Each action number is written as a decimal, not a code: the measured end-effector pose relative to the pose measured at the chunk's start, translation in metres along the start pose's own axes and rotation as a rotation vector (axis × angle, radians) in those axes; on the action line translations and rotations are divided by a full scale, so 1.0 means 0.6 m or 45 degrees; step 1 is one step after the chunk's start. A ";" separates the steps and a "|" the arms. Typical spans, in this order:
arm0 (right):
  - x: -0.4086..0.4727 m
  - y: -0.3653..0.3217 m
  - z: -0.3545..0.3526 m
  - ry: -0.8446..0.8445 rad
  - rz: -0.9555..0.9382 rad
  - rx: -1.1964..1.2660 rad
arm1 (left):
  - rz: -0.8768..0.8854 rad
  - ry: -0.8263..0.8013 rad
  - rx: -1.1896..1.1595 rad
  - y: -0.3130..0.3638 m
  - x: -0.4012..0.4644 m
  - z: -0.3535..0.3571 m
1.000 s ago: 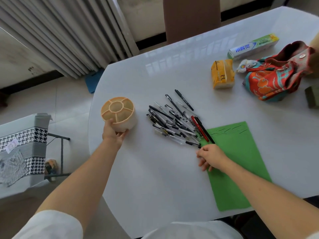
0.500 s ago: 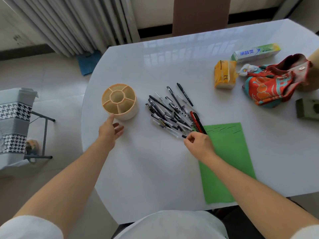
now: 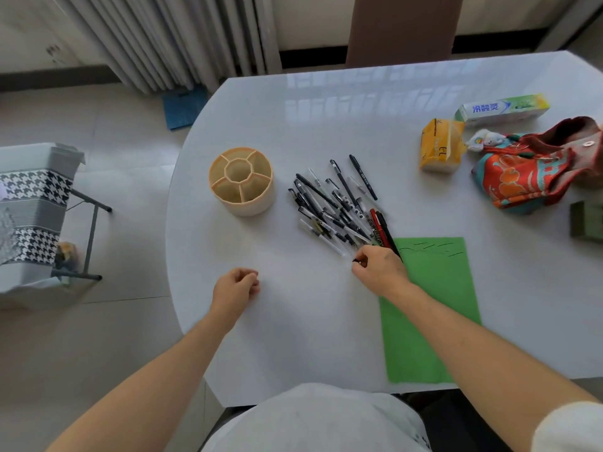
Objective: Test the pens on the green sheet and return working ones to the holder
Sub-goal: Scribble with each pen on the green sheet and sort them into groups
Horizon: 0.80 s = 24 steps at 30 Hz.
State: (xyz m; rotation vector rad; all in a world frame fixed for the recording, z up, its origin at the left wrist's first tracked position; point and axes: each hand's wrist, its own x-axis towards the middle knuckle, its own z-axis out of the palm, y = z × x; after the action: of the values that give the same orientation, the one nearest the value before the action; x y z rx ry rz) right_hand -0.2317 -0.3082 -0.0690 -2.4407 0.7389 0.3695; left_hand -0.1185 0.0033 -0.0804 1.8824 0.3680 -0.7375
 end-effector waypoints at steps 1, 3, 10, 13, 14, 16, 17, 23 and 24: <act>-0.006 0.002 -0.002 -0.007 0.050 0.158 | 0.027 -0.018 0.073 -0.005 -0.007 0.002; -0.021 0.007 -0.001 -0.011 0.158 0.540 | 0.076 -0.074 0.216 -0.011 -0.022 0.010; -0.081 0.003 0.015 -0.200 0.370 1.500 | 0.160 -0.412 0.344 0.009 -0.093 0.088; -0.101 -0.007 0.023 -0.243 0.369 1.617 | 0.126 -0.615 0.322 0.024 -0.117 0.119; -0.107 -0.011 0.025 -0.266 0.360 1.648 | 0.133 -0.682 0.345 0.028 -0.124 0.129; -0.119 -0.018 0.028 -0.318 0.331 1.692 | 0.161 -0.783 0.405 0.036 -0.135 0.145; -0.124 -0.020 0.028 -0.334 0.312 1.698 | 0.178 -0.817 0.438 0.040 -0.138 0.152; -0.150 -0.010 0.022 -0.141 0.295 1.513 | 0.328 -0.795 0.678 0.055 -0.146 0.176; -0.153 -0.003 0.020 -0.077 0.321 1.520 | 0.366 -0.771 0.727 0.057 -0.148 0.180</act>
State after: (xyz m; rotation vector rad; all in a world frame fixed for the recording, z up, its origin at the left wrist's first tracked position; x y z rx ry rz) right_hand -0.3061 -0.2614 -0.0409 -1.2168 0.8868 0.0378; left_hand -0.2022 -0.1019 -0.0292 2.0407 -0.5394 -1.2455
